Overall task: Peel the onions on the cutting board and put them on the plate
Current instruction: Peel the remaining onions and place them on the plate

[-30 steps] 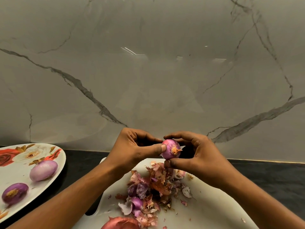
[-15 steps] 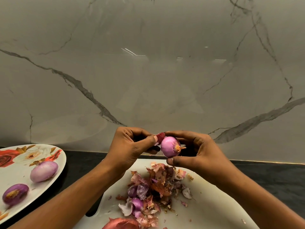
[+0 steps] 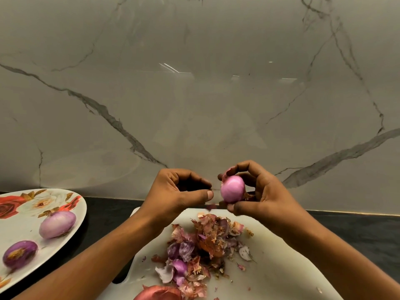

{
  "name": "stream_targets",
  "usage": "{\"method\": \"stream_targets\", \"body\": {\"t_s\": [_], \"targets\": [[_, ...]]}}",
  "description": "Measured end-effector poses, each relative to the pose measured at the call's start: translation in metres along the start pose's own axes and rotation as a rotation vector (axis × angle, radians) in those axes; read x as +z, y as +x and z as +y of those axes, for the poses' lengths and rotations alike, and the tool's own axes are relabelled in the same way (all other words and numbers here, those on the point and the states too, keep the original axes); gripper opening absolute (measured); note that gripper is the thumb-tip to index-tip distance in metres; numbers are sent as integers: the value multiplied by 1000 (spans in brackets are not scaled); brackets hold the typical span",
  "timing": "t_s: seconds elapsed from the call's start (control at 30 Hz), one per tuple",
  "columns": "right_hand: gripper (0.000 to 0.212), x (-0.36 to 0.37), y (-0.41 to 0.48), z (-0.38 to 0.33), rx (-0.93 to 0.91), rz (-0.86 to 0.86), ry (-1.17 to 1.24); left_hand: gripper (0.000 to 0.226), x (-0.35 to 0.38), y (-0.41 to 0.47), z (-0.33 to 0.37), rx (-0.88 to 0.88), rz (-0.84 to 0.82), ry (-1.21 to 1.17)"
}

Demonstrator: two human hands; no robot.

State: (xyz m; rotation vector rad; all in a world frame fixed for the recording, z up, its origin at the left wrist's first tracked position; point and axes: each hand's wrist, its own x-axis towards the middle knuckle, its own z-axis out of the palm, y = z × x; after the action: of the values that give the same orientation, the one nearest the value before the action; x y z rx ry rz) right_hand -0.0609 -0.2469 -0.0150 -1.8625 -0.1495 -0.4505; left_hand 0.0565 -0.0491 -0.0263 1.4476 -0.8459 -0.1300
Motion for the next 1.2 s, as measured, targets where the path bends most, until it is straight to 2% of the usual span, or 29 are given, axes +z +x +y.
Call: {"method": "stream_targets", "body": {"t_s": [0.23,0.43,0.6,0.73,0.9,1.0,1.2], "targets": [[59,6,-3,-2,34,-69,-77,29,2,-2,1,39,-91,-29],[42,10,-5,-6,54,-56,-44,19,7,-3,0,92,-63,-31],[59,7,-6,-11,72,-43,82,10,-1,3,2,45,50,-70],[58,6,-5,-13,26,-10,79,11,-3,2,3,51,57,-39],[59,4,-3,-7,28,-4,75,24,-3,2,-1,95,-53,32],[65,4,-3,-6,24,-6,50,15,0,-2,1,97,-118,19],[62,4,-1,-5,-20,12,1,24,1,-2,1,86,-122,49]]}}
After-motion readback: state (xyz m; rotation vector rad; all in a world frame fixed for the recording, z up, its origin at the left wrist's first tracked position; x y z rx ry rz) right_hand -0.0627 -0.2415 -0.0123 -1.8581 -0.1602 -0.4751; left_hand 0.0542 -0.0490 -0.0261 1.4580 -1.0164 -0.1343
